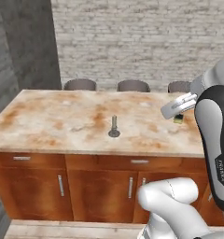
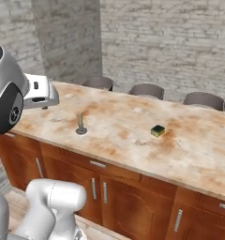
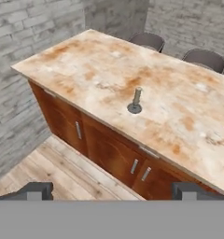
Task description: Pick the jar and candle from the dining table and place them in the open cabinet. Close the cabinet after placing the objects.
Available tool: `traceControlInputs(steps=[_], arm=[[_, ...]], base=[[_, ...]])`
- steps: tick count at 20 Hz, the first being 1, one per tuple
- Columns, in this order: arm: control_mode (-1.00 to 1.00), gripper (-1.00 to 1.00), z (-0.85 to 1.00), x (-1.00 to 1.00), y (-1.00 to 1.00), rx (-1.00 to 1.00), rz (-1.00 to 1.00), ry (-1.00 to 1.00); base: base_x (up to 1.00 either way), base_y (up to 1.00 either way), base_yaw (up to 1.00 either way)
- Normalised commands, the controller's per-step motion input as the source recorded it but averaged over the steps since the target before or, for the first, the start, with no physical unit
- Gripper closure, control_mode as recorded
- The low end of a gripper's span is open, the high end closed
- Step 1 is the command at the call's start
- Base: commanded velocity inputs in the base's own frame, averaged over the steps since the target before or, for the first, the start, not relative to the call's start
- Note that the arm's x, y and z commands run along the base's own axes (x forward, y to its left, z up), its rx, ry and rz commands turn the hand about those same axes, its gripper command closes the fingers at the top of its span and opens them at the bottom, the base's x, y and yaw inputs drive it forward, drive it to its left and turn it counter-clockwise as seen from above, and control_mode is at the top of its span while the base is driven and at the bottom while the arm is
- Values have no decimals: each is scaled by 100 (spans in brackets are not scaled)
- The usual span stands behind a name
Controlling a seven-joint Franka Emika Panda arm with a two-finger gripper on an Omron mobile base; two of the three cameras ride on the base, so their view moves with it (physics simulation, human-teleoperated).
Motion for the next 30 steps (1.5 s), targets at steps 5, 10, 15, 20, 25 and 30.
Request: traceControlInputs(steps=[5, 10, 15, 20, 25, 30], arm=[[100, -100, 0, 0, 0, 0, 0, 0], [100, -100, 0, 0, 0, 0, 0, 0], [100, -100, 0, 0, 0, 0, 0, 0], [100, -100, 0, 0, 0, 0, 0, 0], [100, -100, 0, 0, 0, 0, 0, 0], [100, -100, 0, 0, 0, 0, 0, 0]], base=[[39, 38, -38], [32, 52, -19], [31, 54, -15], [47, 38, -27], [53, 21, -20], [38, 20, -6]])
